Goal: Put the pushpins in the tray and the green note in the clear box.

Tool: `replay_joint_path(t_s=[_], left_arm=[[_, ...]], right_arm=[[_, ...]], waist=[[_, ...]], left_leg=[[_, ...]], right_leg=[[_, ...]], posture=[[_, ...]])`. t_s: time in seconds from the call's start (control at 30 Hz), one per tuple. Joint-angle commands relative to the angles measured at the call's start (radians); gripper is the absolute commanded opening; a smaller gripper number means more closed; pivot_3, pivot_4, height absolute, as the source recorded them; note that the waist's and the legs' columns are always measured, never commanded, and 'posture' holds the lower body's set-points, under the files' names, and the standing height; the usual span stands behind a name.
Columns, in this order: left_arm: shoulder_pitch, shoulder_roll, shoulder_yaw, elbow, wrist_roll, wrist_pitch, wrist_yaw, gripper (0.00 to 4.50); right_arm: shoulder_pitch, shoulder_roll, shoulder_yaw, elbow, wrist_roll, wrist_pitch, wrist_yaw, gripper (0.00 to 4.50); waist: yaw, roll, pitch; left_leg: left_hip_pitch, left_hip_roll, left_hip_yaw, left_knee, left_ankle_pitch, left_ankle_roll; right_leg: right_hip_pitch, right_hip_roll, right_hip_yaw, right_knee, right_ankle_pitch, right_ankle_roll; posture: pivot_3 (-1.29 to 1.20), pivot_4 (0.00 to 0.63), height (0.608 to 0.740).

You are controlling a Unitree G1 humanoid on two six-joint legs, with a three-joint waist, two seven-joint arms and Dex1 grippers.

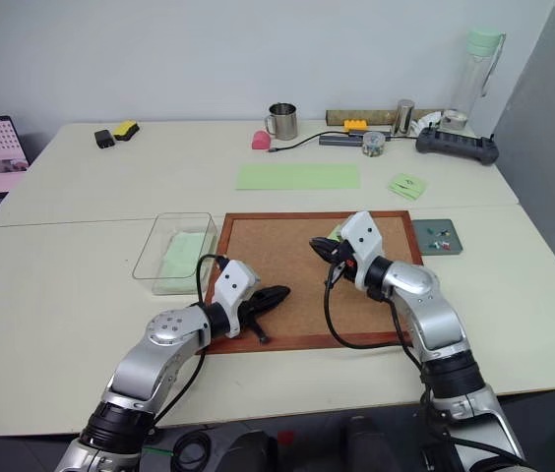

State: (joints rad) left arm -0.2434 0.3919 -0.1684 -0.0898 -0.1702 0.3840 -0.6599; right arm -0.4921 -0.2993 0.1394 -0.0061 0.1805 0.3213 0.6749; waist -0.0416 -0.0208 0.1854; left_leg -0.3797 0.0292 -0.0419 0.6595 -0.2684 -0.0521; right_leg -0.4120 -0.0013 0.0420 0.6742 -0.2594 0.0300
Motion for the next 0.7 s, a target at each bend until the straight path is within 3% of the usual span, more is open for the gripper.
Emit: replay_joint_path(t_s=[0.03,0.23,0.37,0.7], left_arm=[[-0.007,-0.009,0.019,0.023,-0.006,0.018,0.016,0.00],[-0.062,-0.077,0.075,-0.030,-0.126,0.045,-0.004,0.00],[-0.098,-0.113,0.101,-0.073,-0.208,0.077,-0.022,0.60],[-0.181,-0.189,0.105,-0.097,-0.261,0.066,0.015,2.64]], right_arm=[[-0.019,-0.014,-0.054,-0.054,0.021,-0.005,-0.024,0.05],[-0.057,0.003,-0.110,-0.059,0.024,-0.029,-0.088,0.05],[-0.082,0.032,-0.141,-0.050,0.020,-0.070,-0.147,0.00],[-0.120,0.098,-0.173,-0.058,0.033,-0.122,-0.242,0.00]], waist=[[0.000,0.000,0.000],[0.004,-0.001,0.001],[0.006,-0.001,0.001],[0.007,-0.001,0.001]], left_leg=[[0.000,0.000,0.000,0.000,0.000,0.000],[-0.001,0.000,0.000,0.000,0.000,0.000],[-0.003,0.000,0.000,0.000,0.000,0.000],[-0.003,0.000,0.001,0.000,0.000,0.000]], right_leg=[[0.000,0.000,0.000,0.000,0.000,0.000],[-0.001,0.000,0.000,0.000,0.000,0.000],[-0.002,0.000,0.000,0.000,0.000,0.000],[-0.002,0.000,0.001,0.000,0.001,-0.002]], posture=[[0.00,0.150,0.740],[0.00,0.150,0.740],[0.00,0.150,0.740],[0.00,0.150,0.740]])
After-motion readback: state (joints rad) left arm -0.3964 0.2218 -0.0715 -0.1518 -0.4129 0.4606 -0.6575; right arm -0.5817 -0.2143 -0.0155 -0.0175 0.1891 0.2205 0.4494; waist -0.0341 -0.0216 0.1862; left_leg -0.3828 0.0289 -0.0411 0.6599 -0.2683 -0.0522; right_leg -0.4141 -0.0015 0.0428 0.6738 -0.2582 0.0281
